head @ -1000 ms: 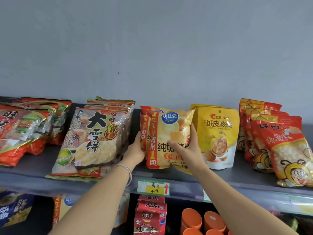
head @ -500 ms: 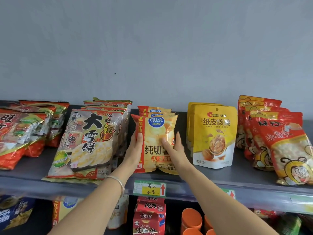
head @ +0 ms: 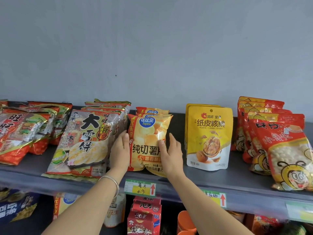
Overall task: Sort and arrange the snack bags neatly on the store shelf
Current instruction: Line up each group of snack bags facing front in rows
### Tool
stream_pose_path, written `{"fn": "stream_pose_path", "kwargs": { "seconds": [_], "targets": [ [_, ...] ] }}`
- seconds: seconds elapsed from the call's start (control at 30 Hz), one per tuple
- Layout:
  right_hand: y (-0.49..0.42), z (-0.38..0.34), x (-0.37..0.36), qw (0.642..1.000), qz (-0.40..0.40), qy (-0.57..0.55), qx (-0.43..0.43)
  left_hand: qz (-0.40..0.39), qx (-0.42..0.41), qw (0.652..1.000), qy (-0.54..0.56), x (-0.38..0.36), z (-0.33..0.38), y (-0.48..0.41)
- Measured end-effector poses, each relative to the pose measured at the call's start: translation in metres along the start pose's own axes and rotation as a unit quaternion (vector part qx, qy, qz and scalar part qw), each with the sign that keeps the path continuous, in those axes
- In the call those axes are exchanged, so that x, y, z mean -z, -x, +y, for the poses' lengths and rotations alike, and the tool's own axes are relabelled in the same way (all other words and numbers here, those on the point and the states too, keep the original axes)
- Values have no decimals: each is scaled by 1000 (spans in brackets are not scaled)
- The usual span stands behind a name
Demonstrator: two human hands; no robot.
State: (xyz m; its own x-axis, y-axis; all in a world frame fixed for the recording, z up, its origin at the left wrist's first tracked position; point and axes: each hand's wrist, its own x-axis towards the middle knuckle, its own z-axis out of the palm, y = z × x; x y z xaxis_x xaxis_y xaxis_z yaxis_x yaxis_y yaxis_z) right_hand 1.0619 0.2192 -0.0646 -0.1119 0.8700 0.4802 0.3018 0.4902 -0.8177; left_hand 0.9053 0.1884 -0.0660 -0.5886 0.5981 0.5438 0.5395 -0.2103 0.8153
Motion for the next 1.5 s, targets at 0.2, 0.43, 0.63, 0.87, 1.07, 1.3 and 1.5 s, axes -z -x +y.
{"fn": "stream_pose_path", "kwargs": {
  "seconds": [0.2,0.43,0.63,0.87,1.07,1.3,1.5],
  "targets": [
    [13,-5,-5,931,128,239,243,14,-51,995,-80,31,8,11],
    [24,-38,-48,834,53,280,473,2,-85,979,-183,91,-1,11],
    [27,-76,-119,826,-63,288,480,-4,-75,972,-221,156,-33,-6],
    [27,-119,-215,829,-150,313,438,-38,-73,955,-284,242,-82,-53],
    [24,-163,-303,841,-166,321,403,-46,-67,951,-298,326,-133,-106],
    [5,-196,-382,848,-160,338,374,-24,-38,954,-296,385,-183,-158],
    [-37,-219,-438,858,-149,338,356,-19,-52,955,-291,393,-206,-216]
  ]
}}
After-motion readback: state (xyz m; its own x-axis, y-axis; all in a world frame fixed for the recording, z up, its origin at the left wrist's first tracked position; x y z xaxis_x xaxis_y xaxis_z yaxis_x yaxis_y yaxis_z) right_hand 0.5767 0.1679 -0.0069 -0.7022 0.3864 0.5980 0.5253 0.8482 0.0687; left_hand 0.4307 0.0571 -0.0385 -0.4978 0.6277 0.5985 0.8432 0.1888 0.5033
